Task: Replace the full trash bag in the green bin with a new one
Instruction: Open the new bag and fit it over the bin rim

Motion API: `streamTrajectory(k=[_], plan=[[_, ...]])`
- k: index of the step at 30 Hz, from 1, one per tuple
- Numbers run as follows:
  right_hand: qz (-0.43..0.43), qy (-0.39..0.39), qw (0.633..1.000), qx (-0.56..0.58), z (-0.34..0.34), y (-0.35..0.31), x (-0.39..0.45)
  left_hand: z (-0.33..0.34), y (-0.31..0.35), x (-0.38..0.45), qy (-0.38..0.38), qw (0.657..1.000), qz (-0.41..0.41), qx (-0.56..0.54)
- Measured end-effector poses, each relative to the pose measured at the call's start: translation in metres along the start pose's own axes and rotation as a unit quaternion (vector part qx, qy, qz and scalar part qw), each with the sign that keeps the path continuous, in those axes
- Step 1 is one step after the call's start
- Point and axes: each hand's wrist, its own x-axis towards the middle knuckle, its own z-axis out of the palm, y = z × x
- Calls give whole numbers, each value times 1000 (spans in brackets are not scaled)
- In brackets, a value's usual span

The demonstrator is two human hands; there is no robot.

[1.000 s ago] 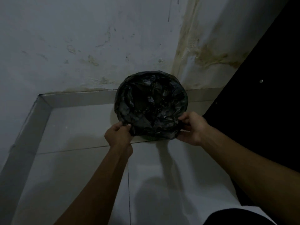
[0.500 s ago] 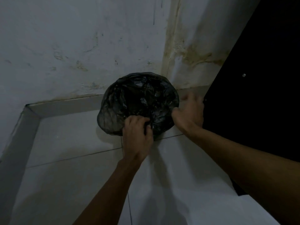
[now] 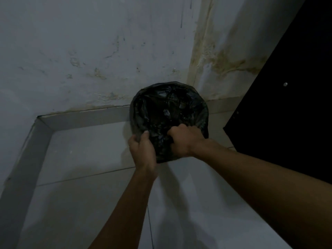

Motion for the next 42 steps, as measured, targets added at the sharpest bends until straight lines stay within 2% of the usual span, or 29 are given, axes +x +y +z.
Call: streamTrajectory(k=[2,5,11,14,20,26,31,33,35,37,39,42], plan=[[1,14,1000,-16,5,-1,-1,2,5,2,-59,991,-84,-81],[-7,26,999,-39,10,0,-3,4,20,2,-94,969,-165,-157],[-24,30,998,-53,14,8,-5,2,36,23,-133,936,-214,-247],[-18,31,998,-51,12,12,-6,-2,31,35,-128,931,-220,-263],[-14,7,999,-38,13,19,-14,-1,7,51,-123,940,-223,-226],[-10,-4,999,-32,17,18,-16,6,3,53,-36,963,-182,-197],[-9,0,999,-48,13,17,-13,12,5,26,-60,985,-109,-117],[-10,7,998,-54,11,17,-11,10,6,28,-78,984,-116,-114],[-5,15,999,-51,9,17,-9,8,6,35,-112,971,-143,-157],[-11,44,998,-49,7,18,-12,6,4,38,-128,963,-150,-181],[-26,114,993,-28,5,18,-16,7,0,39,-136,961,-149,-191],[13,255,962,100,2,19,-25,10,-1,32,-140,957,-148,-207]])
